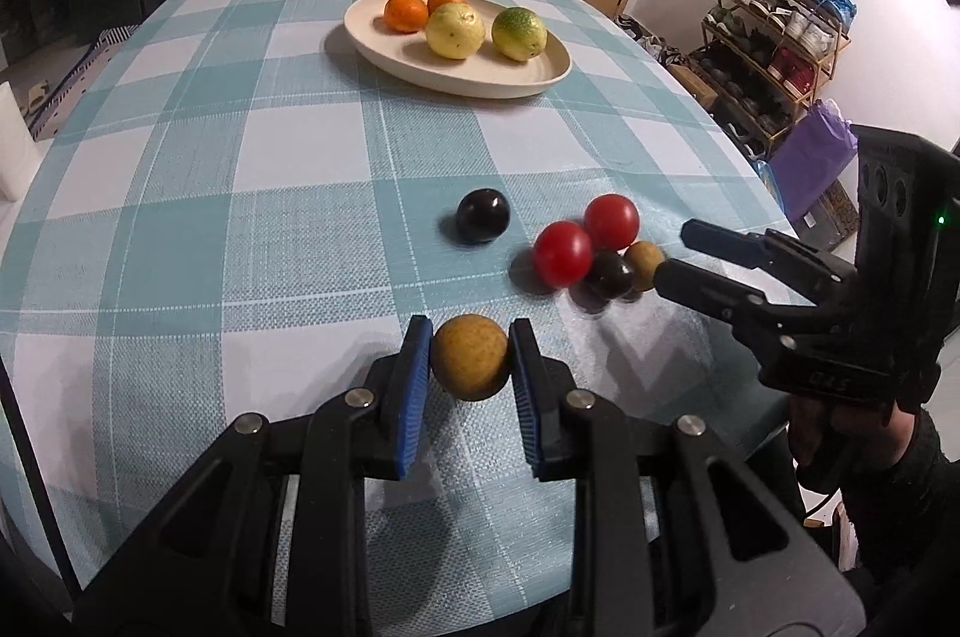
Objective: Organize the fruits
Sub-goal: 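Grasp a small yellow-brown fruit with the right tool while the left tool holds its fruit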
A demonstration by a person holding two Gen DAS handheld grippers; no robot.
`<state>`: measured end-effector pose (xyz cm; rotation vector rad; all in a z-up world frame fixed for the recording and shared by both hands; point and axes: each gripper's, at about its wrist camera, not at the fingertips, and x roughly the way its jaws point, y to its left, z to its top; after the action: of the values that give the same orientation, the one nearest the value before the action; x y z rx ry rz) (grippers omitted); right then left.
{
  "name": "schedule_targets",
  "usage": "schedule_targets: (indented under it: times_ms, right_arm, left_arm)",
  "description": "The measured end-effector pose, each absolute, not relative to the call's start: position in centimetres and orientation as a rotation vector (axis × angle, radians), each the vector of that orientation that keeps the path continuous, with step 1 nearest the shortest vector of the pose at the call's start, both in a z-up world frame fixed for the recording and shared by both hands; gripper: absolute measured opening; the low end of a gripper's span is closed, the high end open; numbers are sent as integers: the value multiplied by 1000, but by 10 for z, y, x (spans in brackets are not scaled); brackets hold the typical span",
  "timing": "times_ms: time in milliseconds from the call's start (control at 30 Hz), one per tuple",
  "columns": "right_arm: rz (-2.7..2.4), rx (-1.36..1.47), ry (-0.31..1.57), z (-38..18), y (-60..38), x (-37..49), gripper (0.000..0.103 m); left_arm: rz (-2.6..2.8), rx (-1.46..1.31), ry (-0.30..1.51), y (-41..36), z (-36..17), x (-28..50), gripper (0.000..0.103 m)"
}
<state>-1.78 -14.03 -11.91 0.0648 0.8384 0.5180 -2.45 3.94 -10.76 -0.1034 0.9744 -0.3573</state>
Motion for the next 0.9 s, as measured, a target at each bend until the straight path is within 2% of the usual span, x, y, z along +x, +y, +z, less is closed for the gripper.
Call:
schedule_targets:
  times_ms: [100,300,400,900]
  right_arm:
    - [532,57,855,-122,-136,-16,45]
    - [566,70,875,-126,-132,-14,29]
    - [573,91,880,-127,-134,-13,26]
    - [595,183,846,-120,-148,-13,25]
  left_arm:
    - [-359,-104,980,40,-110,-24,23]
    - [-360,-114,990,41,-113,-22,23]
    - [-360,-117,992,41,-114,-22,23]
    - [-343,-135,970,46,-103,-15,23]
